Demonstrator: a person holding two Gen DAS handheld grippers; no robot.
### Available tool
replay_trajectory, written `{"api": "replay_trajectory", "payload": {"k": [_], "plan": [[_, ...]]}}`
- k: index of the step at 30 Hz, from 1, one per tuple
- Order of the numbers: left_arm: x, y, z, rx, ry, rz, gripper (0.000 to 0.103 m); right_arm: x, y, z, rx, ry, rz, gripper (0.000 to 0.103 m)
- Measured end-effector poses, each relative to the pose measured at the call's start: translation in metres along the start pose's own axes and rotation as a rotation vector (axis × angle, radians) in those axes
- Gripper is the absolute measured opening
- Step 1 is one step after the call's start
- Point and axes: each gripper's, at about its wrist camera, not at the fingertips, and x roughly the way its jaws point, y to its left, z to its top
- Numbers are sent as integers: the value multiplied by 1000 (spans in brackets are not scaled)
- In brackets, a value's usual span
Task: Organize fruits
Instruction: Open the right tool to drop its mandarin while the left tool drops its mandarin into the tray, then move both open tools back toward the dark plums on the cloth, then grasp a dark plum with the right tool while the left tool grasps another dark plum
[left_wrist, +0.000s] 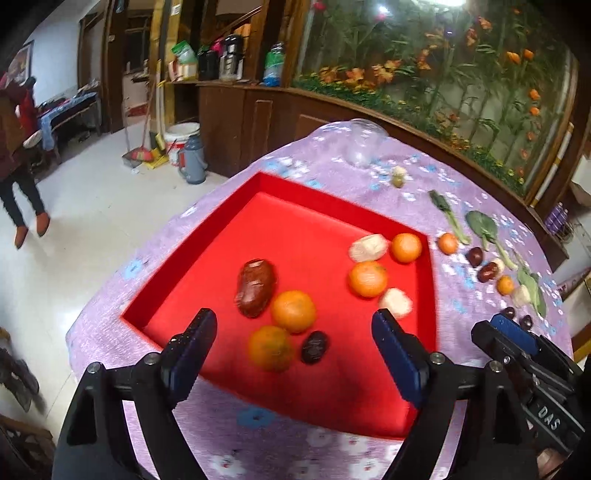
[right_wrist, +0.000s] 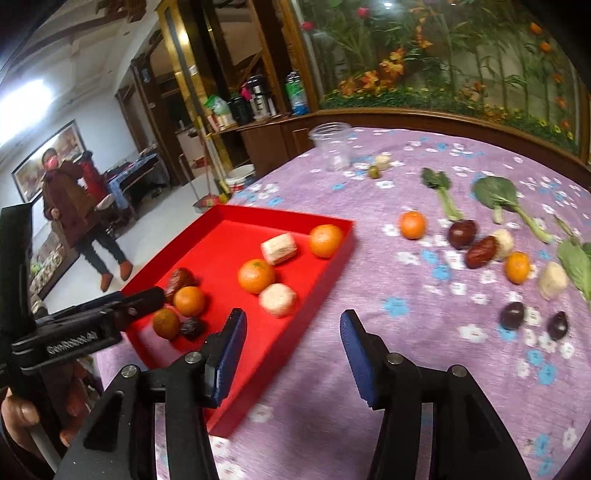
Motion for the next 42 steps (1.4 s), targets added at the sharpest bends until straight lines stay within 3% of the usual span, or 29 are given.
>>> {"api": "replay_trajectory", "payload": {"k": [8,12,15,19,27,30,33,40,42], "plan": [[1,-89,-7,189,-12,-116,85,-43,-90,-9,138,-49,-171,57],[8,-144,-16,308,-17,-170,85,-57,-151,-18,218,-36,-301,57],[19,-179,-23,368,4,-198,85,-57,-177,-18,239,-14,-346,57],[40,-215,-29,417,46,-207,85,-46,-195,-17,230,26,-358,57],[65,-248,-23,445,54,-219,85,-22,-209,-9,204,59,-363,51],[74,-254,-20,440,59,-220,85,-14,-214,-9,200,84,-368,28],[83,-262,-19,444,63,-222,84,-16,-216,-11,198,89,-360,25],[102,-290,-29,493,100,-240,69,-39,-224,-22,238,64,-370,25],[110,-297,-32,508,120,-235,52,-45,-224,-24,247,55,-370,25]]}}
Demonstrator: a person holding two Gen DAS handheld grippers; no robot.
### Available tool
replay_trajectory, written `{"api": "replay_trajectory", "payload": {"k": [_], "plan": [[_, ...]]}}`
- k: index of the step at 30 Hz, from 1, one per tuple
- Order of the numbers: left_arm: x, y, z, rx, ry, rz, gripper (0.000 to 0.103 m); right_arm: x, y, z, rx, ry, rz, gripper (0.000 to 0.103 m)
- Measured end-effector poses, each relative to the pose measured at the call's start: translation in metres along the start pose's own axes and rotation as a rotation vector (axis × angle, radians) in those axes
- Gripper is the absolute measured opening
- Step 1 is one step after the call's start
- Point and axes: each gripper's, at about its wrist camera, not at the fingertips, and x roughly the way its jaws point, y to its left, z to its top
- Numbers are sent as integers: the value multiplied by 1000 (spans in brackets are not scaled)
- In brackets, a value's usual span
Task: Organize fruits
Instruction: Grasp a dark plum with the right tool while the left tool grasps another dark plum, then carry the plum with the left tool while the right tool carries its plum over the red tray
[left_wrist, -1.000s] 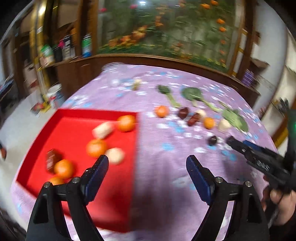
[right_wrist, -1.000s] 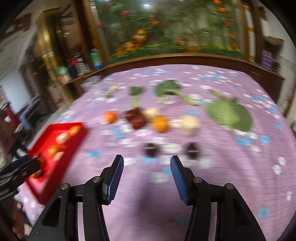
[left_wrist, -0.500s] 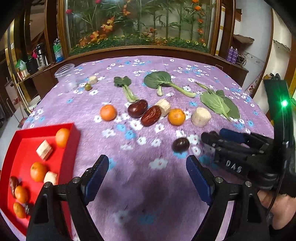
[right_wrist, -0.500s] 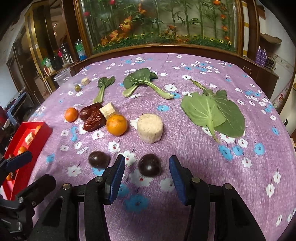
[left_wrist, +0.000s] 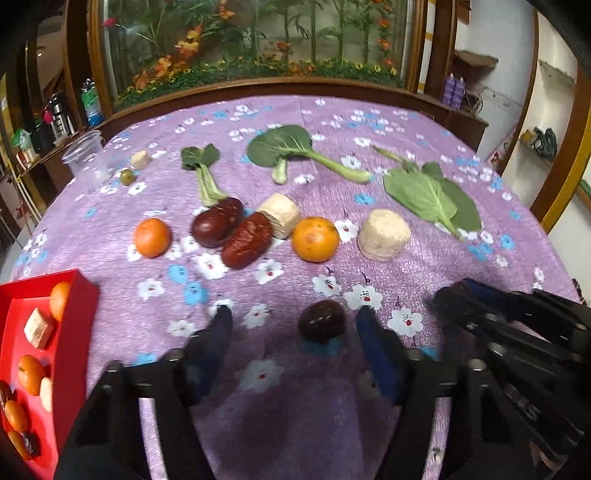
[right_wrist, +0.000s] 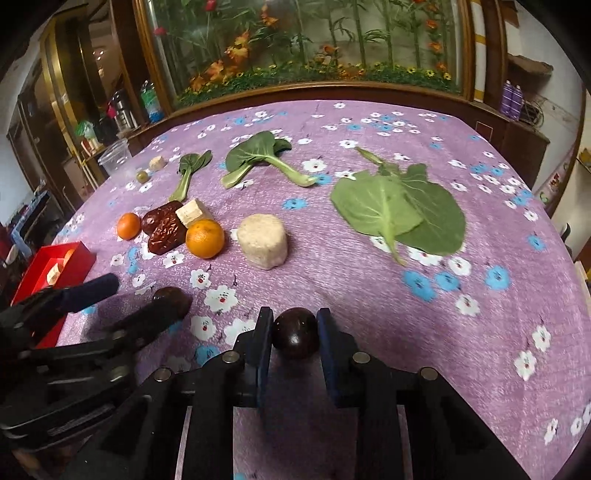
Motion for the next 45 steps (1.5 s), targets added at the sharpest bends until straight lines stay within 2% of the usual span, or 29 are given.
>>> {"api": "replay_trajectory", "payload": {"k": [1,2,3,4,5,8,11,20,30,45], "plan": [[5,-2,1,4,15,-21,41,-3,0,-1,2,-4,0,26],[8,-5,1,7,25,-51,38,-5,0,-2,3,-7,1,26],[9,-8,1,18,25,-50,33,-7,0,-3,4,-9,3,26],[8,-11,0,30,19,-45,24,-9,0,-4,3,-9,5,26],[6,-13,-1,41,18,-50,23,-10,1,-5,2,-10,6,26],[2,-9,-4,22,24,-67,22,-15,3,-8,3,-15,13,26],[-7,2,-10,-18,31,-116,22,-22,8,-12,-3,-24,23,26],[-58,30,-41,-63,-33,-197,22,-40,30,-29,-20,-44,56,26],[-88,51,-68,-98,-53,-184,22,-49,58,-46,-53,-37,93,26],[-122,95,-93,-184,-81,-118,23,-54,112,-49,-151,-33,133,26]]}}
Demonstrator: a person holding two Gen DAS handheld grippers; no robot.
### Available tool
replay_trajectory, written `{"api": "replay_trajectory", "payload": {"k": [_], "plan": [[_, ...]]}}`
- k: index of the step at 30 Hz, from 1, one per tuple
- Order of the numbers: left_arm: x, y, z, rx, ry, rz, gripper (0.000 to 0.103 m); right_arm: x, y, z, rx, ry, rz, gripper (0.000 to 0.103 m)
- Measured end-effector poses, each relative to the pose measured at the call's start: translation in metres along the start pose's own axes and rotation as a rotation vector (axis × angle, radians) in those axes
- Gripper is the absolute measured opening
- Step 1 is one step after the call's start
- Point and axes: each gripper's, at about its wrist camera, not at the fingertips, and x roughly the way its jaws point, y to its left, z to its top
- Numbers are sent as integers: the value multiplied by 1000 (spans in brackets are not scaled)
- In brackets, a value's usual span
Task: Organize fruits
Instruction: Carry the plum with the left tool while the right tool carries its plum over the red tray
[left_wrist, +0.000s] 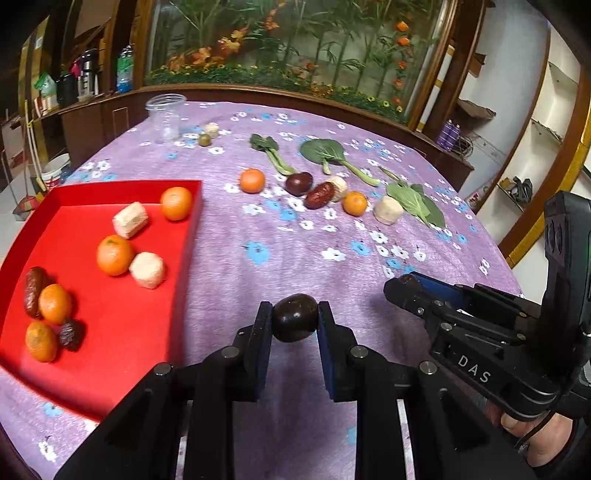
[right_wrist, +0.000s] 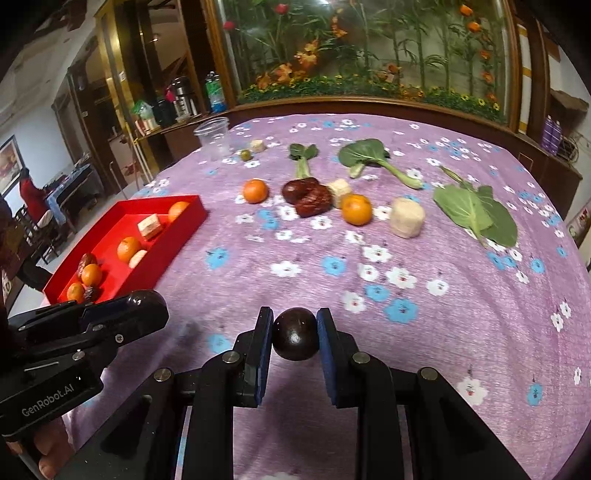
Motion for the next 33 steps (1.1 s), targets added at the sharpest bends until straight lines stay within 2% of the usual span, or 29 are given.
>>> {"api": "replay_trajectory", "payload": {"k": [11,21,26,33], "plan": [[-22,31,-3,-66,-28,54,23,5,38,6,-60,1,46,26],[-37,53,-5,-112,-46,184,23,10,70,12,-108,-7,97,26],[-46,79,-9,-173,-63,260,23,15,91,17,-139,-12,132,27],[-56,117,-9,-250,-76,313,23,25,120,27,-167,-16,182,27]]}}
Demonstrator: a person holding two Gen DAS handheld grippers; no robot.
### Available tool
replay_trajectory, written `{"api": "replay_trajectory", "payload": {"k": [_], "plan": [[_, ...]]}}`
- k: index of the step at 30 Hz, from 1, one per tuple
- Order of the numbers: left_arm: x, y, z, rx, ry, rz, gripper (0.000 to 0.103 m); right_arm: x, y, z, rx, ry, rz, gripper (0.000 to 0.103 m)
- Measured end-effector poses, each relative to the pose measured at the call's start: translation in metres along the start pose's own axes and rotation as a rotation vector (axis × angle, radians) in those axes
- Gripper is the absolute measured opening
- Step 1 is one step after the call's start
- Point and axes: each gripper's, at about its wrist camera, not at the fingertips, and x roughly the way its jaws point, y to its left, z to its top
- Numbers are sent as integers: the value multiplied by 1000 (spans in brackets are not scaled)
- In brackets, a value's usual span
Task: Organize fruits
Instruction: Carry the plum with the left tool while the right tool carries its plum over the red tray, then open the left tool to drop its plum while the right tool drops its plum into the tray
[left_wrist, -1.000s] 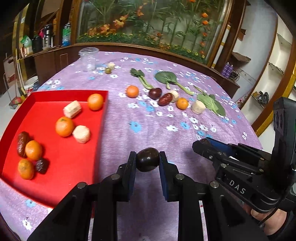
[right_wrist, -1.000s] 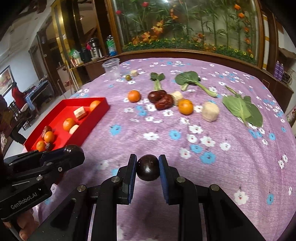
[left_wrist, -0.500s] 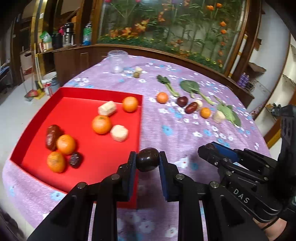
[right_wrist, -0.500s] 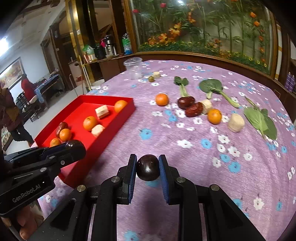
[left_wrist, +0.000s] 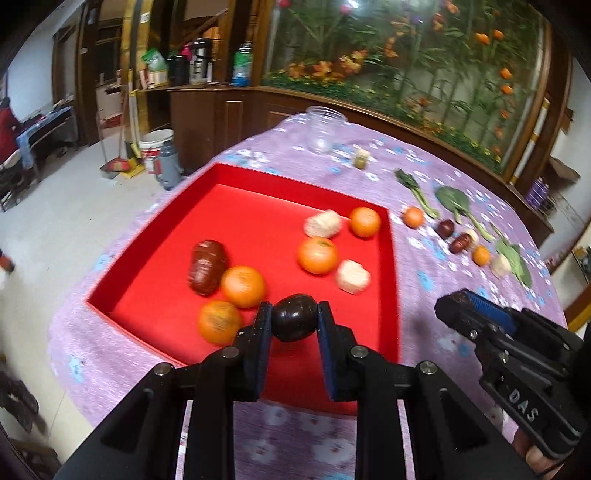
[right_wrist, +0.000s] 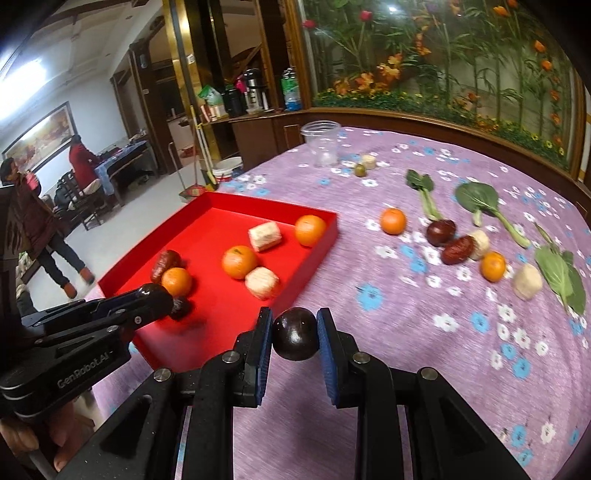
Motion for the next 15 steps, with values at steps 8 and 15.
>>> {"api": "replay_trajectory", "payload": {"k": [8,15], "plan": [[11,29,12,-52,12,68,23,24,43,5,-77,31,65,27],[22,42,14,-72,36,100,23,39,56,4,-101,52,86,27]]}}
